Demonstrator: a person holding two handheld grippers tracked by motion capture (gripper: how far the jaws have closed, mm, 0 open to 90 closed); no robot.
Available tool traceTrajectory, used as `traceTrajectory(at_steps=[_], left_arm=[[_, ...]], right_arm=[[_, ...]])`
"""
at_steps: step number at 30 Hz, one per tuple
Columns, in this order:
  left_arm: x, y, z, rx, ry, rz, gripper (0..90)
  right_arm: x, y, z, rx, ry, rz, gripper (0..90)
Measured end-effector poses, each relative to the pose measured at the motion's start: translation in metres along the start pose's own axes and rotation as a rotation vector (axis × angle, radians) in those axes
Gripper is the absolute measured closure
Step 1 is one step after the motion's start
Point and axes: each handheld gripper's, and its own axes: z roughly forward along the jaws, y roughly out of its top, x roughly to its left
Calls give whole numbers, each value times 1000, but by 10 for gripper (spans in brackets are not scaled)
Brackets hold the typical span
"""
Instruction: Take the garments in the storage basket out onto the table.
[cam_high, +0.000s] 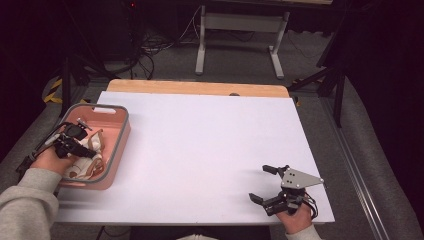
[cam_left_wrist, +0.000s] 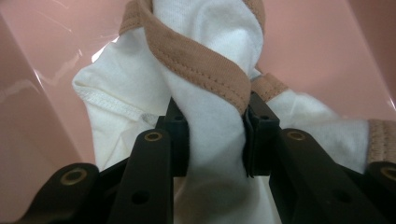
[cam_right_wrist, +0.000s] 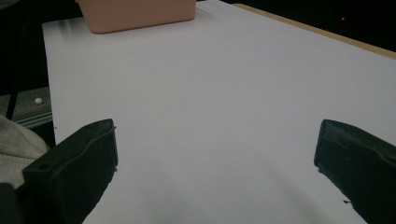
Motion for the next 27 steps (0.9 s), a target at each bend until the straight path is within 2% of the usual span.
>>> traceTrajectory(at_steps=[5, 10, 13, 21, 27], left_arm=[[1, -1, -2, -17, 3, -16, 709], [3, -3, -9, -57, 7, -31, 710], [4, -5, -15, -102, 10, -53, 712], [1, -10, -31, -195, 27, -55, 718], [-3, -14, -44, -282, 71, -61, 718]], right_arm=[[0, 0, 0, 0, 0, 0, 4], [0, 0, 1, 2, 2, -1, 4], [0, 0, 1, 2, 2, 0, 4], [0, 0, 2, 3, 5, 1, 4], [-1, 0, 2, 2, 3, 3, 4]])
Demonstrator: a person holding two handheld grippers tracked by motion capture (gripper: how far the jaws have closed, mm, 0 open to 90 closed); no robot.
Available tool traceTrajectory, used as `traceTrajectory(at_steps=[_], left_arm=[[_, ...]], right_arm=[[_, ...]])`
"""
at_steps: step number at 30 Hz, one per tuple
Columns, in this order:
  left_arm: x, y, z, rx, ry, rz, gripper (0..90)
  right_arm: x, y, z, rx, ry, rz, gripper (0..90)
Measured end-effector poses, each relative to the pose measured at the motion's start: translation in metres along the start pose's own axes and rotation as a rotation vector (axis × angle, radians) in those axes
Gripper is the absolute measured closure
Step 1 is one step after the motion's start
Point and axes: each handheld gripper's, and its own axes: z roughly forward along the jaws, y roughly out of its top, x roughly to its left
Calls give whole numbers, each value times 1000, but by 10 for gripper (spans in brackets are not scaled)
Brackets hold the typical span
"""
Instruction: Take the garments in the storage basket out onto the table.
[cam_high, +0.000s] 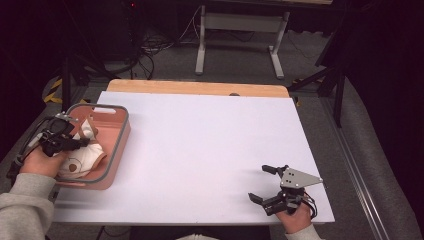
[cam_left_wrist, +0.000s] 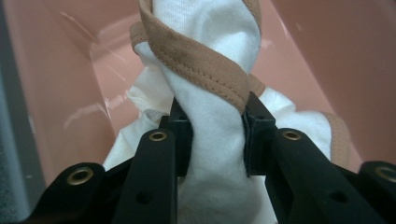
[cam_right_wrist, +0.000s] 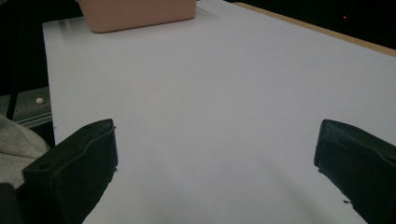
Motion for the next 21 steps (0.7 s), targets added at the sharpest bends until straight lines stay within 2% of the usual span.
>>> traceTrajectory(at_steps=[6, 9, 13, 17, 21], left_arm=[[-1, 0, -13, -84, 22, 3, 718], [-1, -1, -21, -135, 18, -2, 718], [0, -3, -30, -196, 6, -16, 719], [0, -6, -41, -284, -13, -27, 719], [1, -7, -49, -350, -34, -39, 720]], right_arm=[[0, 0, 0, -2, -1, 0, 4], [0, 0, 0, -2, 0, -1, 4], [0, 0, 0, -3, 1, -1, 4], [0, 0, 0, -3, 2, -1, 4], [0, 0, 0, -4, 3, -1, 4]])
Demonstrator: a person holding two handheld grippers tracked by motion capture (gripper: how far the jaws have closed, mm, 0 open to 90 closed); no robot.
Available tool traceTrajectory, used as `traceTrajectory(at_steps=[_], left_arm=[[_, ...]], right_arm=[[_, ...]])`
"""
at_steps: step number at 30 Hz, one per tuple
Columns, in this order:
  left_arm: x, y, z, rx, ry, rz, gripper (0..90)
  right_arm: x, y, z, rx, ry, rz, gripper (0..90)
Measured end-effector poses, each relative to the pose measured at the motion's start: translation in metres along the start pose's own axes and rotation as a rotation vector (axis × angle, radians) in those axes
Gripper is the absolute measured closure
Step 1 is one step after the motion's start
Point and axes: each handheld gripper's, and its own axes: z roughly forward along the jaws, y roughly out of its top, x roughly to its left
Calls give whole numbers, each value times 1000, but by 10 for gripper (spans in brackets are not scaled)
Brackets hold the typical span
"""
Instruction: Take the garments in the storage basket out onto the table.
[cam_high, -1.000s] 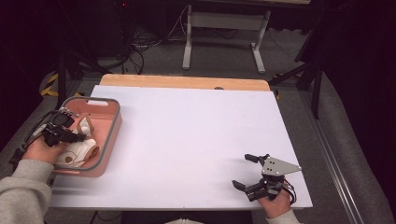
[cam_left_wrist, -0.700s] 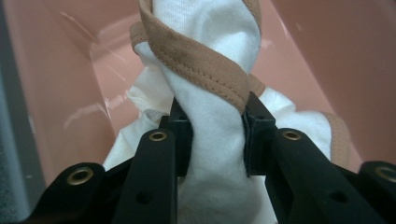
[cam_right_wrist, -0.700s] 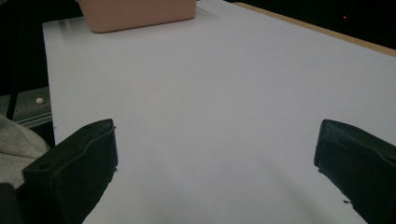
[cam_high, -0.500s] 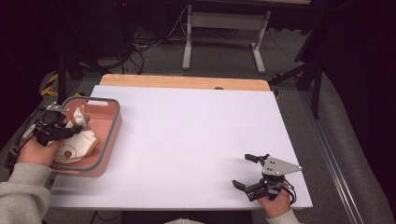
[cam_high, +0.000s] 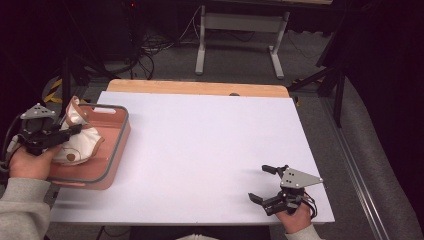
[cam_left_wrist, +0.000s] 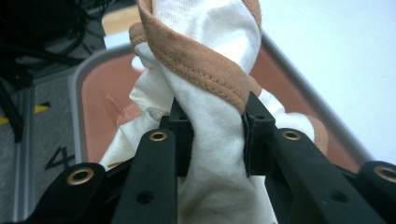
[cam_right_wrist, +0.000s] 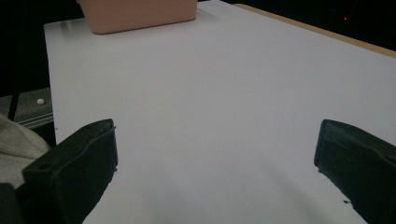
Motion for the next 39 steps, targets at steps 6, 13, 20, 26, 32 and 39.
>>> traceTrajectory(at_steps=[6, 13, 20, 26, 32, 39], left_arm=[[0, 2, -8, -72, -42, -17, 720], [-2, 3, -15, -146, -80, -31, 720], [-2, 4, -20, -194, -115, -43, 721], [-4, 6, -23, -228, -151, -44, 721], [-11, 11, -27, -257, -193, -42, 720], [-27, 24, -28, -283, -240, -24, 720]], right_arm=[[0, 0, 0, -2, 1, -1, 4], [0, 0, 0, -3, 2, -1, 4], [0, 1, 0, -4, 4, -3, 4], [0, 1, 0, -5, 5, -4, 3], [0, 1, 0, -5, 5, -2, 4], [1, 1, 0, -5, 5, -6, 3]])
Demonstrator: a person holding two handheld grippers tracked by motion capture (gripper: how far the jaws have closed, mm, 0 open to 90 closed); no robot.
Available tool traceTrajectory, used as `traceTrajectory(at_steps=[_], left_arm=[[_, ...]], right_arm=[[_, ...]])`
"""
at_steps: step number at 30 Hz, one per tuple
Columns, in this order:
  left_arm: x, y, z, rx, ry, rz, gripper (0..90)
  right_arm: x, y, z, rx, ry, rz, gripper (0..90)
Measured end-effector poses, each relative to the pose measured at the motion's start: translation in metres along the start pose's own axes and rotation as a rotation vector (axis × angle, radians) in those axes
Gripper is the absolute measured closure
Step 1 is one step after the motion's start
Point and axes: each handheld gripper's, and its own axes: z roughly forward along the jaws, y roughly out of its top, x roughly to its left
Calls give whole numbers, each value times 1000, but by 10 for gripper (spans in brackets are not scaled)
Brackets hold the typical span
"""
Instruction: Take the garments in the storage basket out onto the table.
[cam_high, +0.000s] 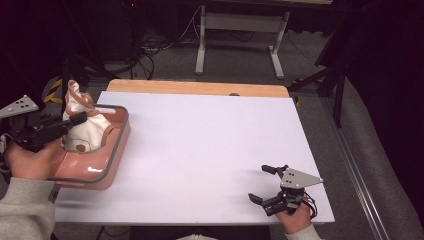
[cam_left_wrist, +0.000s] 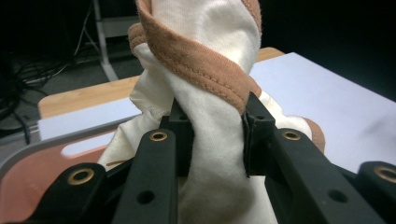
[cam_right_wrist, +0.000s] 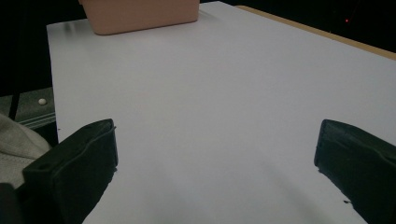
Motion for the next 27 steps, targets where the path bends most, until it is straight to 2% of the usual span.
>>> traceTrajectory(at_steps=[2, 11, 17, 23, 27], left_arm=[[-7, 5, 4, -1, -23, 4, 720], [-42, 21, 27, 9, -118, 70, 720], [-61, 27, 39, 2, -173, 83, 720], [-76, 30, 51, 11, -190, 109, 720], [-87, 32, 61, 4, -230, 114, 720]], right_arm=[[0, 0, 0, -1, 0, 1, 3], [0, 0, -1, -2, 1, 1, 3], [0, 0, -1, -3, 3, 0, 3], [0, 0, -1, -4, 3, -3, 4], [0, 0, -1, -3, 4, -3, 3]])
